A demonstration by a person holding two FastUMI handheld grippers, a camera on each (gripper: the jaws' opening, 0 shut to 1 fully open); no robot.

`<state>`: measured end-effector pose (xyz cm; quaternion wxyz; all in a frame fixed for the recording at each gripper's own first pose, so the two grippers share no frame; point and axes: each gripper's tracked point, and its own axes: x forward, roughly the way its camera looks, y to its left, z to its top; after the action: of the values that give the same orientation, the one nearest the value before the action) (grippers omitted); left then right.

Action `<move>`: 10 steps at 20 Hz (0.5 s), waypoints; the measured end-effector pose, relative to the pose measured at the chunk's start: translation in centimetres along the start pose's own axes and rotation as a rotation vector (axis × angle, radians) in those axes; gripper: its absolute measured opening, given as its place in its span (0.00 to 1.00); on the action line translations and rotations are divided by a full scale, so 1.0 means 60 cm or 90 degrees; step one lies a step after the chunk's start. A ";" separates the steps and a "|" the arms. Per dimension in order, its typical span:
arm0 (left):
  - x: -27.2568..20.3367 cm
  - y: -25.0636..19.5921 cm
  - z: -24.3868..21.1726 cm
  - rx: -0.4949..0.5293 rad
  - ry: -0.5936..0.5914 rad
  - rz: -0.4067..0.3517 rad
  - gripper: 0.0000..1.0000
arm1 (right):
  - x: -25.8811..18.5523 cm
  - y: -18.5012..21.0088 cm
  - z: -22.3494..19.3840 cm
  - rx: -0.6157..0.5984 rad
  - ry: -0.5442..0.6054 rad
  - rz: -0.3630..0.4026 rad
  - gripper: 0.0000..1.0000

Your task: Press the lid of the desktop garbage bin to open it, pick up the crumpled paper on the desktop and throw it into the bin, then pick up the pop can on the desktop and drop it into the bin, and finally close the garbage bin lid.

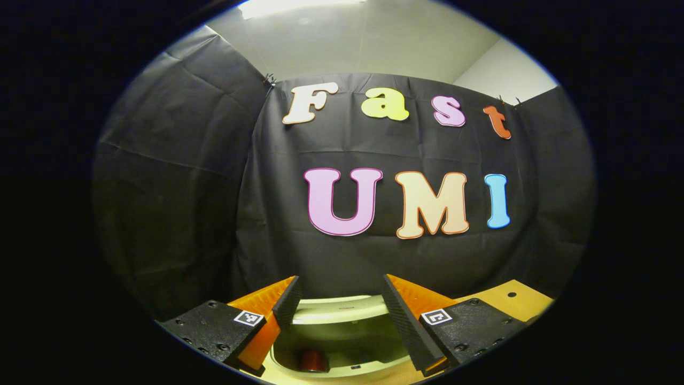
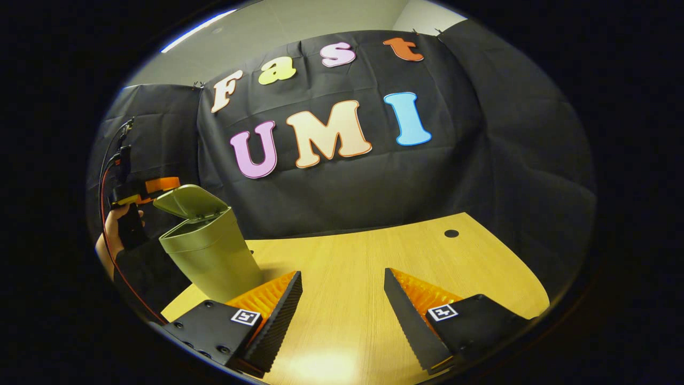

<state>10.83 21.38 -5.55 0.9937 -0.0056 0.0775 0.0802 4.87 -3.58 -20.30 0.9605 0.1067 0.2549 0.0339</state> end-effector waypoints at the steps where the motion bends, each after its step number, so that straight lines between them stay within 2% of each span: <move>1: -0.004 -0.001 -0.013 0.006 0.009 -0.001 0.92 | 0.003 0.000 -0.005 -0.001 0.008 0.002 0.97; 10: -0.023 -0.005 -0.124 0.000 0.091 0.010 0.90 | 0.005 -0.024 -0.011 -0.008 0.024 -0.013 0.98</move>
<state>8.39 20.65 -12.70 0.9850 -0.0109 0.1486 0.0875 4.83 -4.85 -21.33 0.9564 0.0976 0.2738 0.0280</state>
